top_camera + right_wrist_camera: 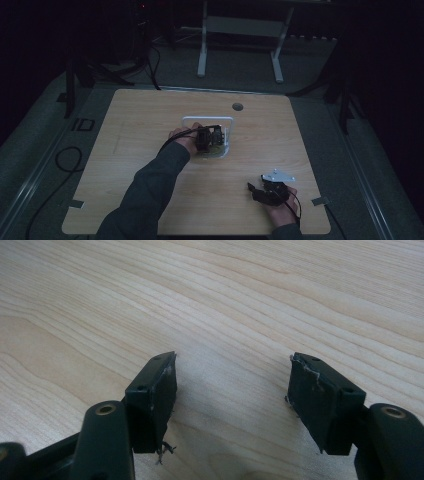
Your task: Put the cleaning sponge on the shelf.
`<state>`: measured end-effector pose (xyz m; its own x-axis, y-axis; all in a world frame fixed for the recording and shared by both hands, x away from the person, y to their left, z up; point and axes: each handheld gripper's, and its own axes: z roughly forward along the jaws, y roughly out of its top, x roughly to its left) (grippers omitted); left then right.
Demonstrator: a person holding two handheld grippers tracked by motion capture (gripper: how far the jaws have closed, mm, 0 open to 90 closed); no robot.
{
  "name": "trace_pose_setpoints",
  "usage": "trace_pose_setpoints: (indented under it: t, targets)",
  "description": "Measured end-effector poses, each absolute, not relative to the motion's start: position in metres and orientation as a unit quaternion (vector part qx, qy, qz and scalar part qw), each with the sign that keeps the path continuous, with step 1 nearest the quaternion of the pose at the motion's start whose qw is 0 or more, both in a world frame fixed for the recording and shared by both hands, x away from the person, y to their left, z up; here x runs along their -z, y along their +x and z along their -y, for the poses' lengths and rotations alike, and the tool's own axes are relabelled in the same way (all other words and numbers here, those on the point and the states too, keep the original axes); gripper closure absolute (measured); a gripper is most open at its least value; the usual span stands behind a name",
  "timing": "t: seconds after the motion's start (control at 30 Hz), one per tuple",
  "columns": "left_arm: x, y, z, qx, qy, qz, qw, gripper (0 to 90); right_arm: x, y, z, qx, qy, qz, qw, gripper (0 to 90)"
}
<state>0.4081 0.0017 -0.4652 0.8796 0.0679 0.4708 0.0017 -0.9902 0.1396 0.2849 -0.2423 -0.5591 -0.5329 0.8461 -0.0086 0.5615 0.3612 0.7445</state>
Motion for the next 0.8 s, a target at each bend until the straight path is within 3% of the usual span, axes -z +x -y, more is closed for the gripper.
trace_pose_setpoints:
  t: [0.23, 0.57, 0.8]
  targets:
    - [0.469, 0.409, -0.001, -0.262, 0.963, -0.020, 0.057, 69.9, 0.559, 0.285, 0.242, -0.355, 0.440, -0.800, 0.200, 35.7]
    - [0.467, 0.408, -0.004, -0.267, 0.962, -0.040, 0.048, 60.3, 0.559, 0.285, 0.242, -0.355, 0.440, -0.800, 0.200, 35.7]
    - [0.457, 0.399, -0.015, -0.263, 0.960, -0.064, 0.067, 60.7, 0.559, 0.285, 0.242, -0.355, 0.440, -0.800, 0.201, 35.7]
